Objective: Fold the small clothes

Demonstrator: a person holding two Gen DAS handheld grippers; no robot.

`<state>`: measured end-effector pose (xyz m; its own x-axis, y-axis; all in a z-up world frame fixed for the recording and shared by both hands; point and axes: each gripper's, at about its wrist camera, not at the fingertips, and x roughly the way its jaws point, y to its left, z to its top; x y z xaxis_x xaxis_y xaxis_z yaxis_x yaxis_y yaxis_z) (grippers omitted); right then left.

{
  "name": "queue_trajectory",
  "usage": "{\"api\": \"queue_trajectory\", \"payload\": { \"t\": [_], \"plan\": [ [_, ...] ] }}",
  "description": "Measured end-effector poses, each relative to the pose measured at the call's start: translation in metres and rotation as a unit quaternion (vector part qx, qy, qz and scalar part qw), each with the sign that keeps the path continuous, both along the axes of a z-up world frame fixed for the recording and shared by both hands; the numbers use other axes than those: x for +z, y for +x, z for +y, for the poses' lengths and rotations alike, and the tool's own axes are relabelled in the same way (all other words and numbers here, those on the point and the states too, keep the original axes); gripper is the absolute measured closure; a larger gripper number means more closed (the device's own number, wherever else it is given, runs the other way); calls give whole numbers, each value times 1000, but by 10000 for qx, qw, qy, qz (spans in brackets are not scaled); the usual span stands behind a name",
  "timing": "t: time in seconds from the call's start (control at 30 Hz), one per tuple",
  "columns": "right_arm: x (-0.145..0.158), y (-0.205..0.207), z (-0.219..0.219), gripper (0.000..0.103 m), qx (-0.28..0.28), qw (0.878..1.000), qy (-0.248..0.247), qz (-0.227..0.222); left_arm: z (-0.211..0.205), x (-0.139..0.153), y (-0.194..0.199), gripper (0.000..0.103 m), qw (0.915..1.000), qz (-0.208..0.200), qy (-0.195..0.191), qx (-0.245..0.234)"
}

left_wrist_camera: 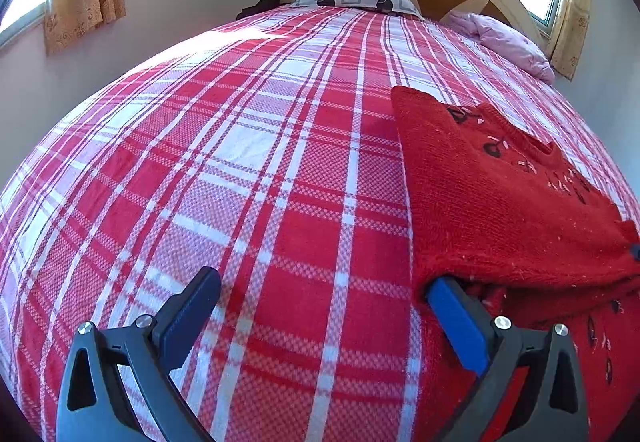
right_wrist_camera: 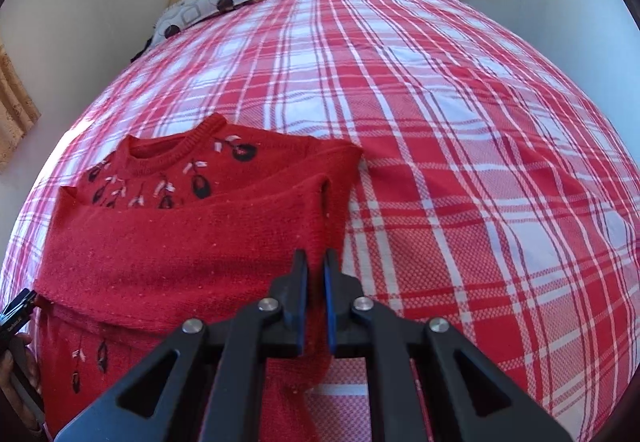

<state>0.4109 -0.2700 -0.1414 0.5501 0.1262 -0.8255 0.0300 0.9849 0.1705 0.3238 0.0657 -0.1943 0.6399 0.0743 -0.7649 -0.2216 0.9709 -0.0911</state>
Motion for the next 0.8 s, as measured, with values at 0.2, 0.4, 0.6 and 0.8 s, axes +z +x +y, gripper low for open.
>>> {"api": "queue_trajectory", "payload": {
  "t": [0.2, 0.4, 0.6, 0.8],
  "plan": [
    [-6, -1, -1, 75, 89, 9999, -54, 13, -4, 46, -43, 1, 9962, -822, 304, -25],
    [16, -17, -5, 57, -168, 9991, -135, -360, -24, 68, -14, 1, 9916, -1071, 662, -285],
    [38, -25, 43, 57, 667, 9954, -238, -644, -52, 41, 21, 1, 9885, -674, 1215, -594],
    [17, -17, 58, 58, 835, 9950, -375, -405, -39, 10, 29, 1, 9904, -273, 1263, -483]
  ]
}}
